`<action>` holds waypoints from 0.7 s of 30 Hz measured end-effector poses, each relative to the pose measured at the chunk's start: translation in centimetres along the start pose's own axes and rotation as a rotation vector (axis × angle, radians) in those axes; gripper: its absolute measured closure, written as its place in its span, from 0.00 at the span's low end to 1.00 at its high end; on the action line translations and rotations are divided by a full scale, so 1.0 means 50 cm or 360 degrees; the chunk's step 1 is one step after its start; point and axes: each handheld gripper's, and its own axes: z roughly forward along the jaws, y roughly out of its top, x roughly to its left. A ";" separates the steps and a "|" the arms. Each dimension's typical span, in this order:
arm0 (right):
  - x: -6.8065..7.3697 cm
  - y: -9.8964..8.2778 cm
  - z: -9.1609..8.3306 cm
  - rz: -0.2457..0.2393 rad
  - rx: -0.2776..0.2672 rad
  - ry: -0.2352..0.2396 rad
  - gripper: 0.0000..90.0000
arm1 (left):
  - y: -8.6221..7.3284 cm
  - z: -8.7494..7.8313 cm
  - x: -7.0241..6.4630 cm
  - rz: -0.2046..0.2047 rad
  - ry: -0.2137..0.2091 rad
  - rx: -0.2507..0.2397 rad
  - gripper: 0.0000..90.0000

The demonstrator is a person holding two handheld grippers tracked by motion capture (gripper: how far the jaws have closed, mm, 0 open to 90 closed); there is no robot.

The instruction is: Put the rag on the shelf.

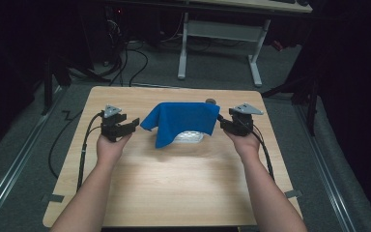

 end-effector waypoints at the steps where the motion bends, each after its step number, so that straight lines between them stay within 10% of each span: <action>1: 0.001 -0.001 -0.004 0.0001 0.0011 0.0003 0.47 | -0.004 -0.005 0.001 -0.0002 0.0002 0.0000 0.43; 21: 0.037 -0.042 -0.138 -0.0126 -0.0077 0.0049 0.42 | -0.068 -0.123 -0.026 0.0033 -0.0109 -0.0032 0.38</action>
